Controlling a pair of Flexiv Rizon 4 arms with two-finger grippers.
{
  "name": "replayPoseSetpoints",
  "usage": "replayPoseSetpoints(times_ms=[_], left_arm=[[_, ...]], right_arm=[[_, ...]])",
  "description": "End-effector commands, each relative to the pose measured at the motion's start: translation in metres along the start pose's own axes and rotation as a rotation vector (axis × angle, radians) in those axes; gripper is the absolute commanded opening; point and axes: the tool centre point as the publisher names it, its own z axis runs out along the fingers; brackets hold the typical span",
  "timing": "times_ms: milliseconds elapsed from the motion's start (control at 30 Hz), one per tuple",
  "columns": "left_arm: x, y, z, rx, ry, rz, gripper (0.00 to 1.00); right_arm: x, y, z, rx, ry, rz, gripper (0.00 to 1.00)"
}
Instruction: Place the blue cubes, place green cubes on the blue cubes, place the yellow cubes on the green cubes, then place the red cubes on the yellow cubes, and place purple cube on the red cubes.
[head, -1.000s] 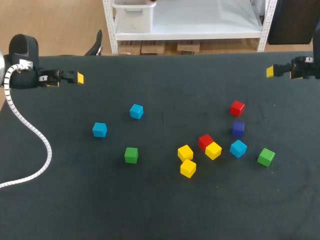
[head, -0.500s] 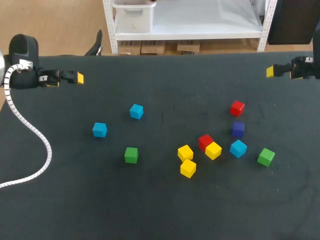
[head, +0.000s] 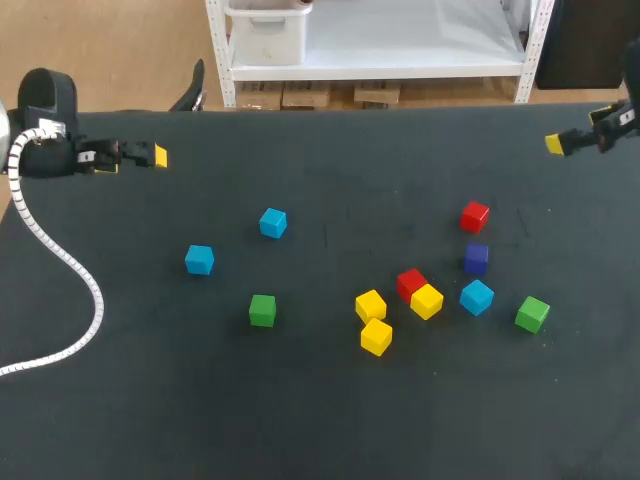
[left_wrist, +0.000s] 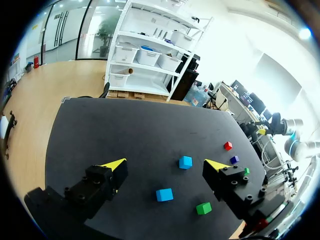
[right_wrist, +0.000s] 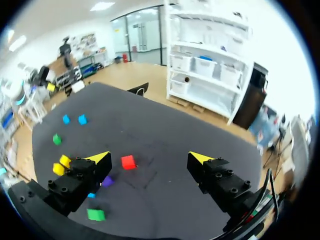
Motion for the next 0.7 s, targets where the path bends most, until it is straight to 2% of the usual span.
replayPoseSetpoints(times_ms=[33,67,700], left_arm=[[-0.001,-0.0019,0.0,-0.009,0.005,-0.002,1.0],[-0.001,-0.0019,0.0,-0.009,0.005,-0.002,1.0],[-0.001,-0.0019,0.0,-0.009,0.005,-0.002,1.0]], right_arm=[[0.0016,-0.016,-0.0052,-0.451,0.003,-0.654,1.0],[0.003,-0.0164,-0.0074,-0.493,0.003,-0.687,1.0],[0.003,-0.0164,-0.0074,-0.493,0.003,-0.687,1.0]])
